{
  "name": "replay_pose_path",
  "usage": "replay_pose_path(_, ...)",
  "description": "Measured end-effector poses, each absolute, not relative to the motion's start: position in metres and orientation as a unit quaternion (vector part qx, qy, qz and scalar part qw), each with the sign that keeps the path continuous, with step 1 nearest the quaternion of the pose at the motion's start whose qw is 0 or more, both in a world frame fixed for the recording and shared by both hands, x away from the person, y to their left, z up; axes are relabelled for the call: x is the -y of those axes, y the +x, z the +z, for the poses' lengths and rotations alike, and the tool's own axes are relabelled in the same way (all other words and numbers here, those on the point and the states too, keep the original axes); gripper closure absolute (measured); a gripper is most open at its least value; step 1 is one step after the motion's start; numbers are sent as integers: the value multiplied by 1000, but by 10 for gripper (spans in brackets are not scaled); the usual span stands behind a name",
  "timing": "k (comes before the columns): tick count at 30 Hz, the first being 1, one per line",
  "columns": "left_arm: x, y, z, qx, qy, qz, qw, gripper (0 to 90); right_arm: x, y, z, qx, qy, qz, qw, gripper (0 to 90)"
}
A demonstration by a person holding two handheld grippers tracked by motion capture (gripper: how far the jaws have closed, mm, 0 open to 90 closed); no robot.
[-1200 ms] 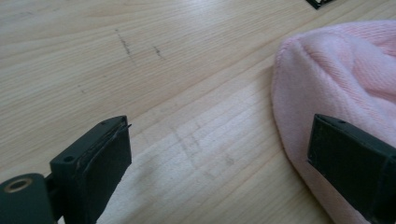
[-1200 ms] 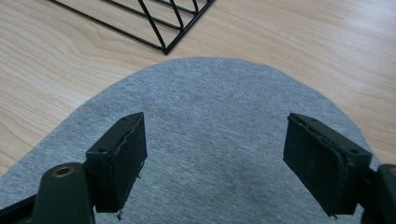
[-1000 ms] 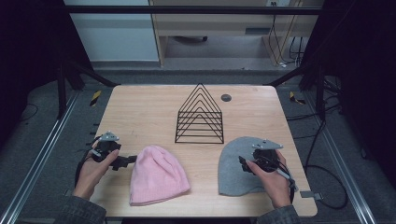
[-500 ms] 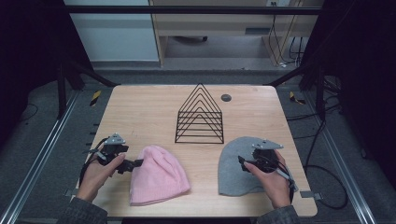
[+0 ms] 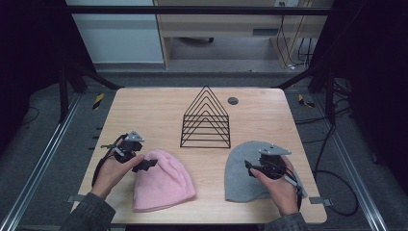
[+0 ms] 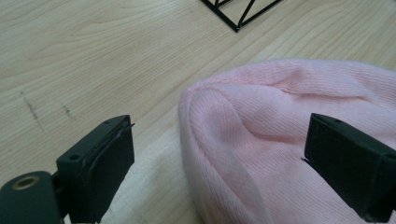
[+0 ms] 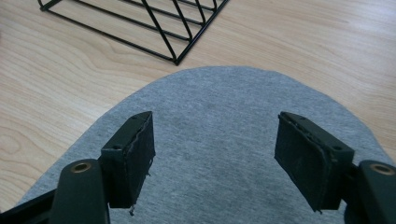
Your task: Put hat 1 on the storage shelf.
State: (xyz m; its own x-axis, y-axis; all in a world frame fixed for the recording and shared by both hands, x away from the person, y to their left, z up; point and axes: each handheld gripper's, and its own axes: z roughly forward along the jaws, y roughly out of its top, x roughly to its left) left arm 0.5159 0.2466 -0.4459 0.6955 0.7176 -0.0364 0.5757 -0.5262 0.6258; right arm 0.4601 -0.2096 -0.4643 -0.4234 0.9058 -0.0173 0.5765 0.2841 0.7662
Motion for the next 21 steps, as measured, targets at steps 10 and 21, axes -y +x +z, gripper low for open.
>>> replay_pose_path(10, -244, 516, -450, -385, 861, 121, 308, 226, 208, 460, -464, -766, 483, 352, 236, 298)
replay_pose_path(21, -246, 524, -454, -402, 851, 140, 308, 393, 204, 460, -466, -770, 481, 348, 234, 298)
